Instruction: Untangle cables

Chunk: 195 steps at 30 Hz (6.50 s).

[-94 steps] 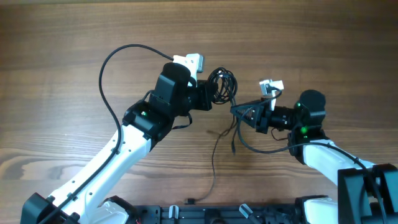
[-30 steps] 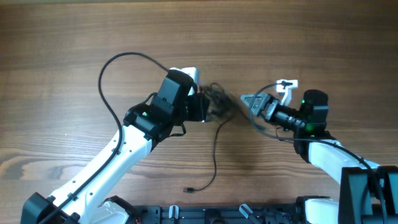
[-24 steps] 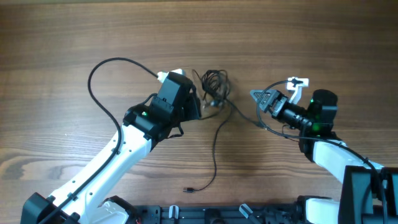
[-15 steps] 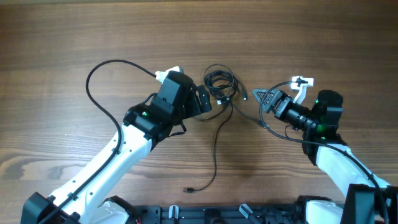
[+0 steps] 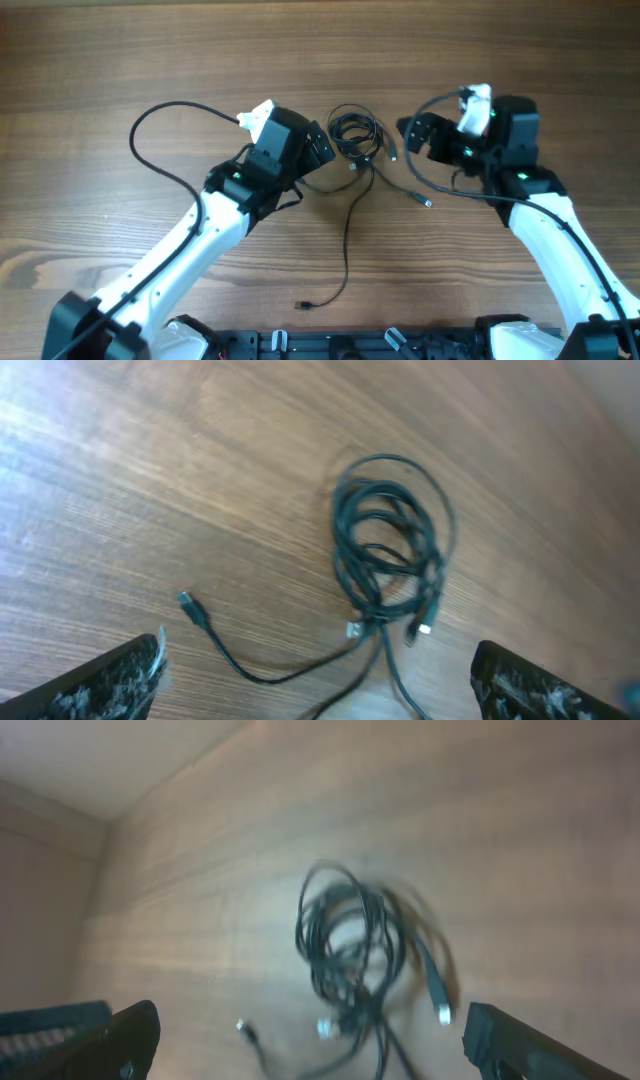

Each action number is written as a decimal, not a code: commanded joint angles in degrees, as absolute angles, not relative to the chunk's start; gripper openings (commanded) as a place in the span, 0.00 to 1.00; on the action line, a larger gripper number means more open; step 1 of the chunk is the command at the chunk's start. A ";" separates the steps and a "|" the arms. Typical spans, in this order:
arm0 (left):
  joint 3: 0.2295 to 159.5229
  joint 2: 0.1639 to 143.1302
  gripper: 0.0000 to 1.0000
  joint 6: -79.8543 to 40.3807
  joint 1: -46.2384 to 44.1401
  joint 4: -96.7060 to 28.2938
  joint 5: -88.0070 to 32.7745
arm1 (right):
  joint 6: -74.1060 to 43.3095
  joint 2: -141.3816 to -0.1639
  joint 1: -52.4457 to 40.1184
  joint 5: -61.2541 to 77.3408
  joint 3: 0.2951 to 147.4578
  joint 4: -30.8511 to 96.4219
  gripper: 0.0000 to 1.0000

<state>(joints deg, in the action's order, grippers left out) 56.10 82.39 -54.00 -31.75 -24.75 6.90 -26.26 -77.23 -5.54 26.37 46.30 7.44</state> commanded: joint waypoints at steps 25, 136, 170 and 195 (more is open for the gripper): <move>55.88 86.80 1.00 -61.76 -31.48 -27.05 9.10 | -9.15 -117.10 -14.85 27.18 73.23 9.87 0.27; 55.88 100.18 0.04 -42.26 12.43 -11.00 -60.58 | -21.21 -75.37 17.61 19.33 75.40 61.41 0.49; 55.88 100.18 0.04 -29.95 6.00 -19.22 -58.46 | -42.85 -108.60 -9.56 32.36 75.33 24.21 0.04; 55.88 100.18 0.04 -24.36 43.27 -33.93 -55.81 | -27.05 -80.31 17.93 2.48 75.31 50.65 0.05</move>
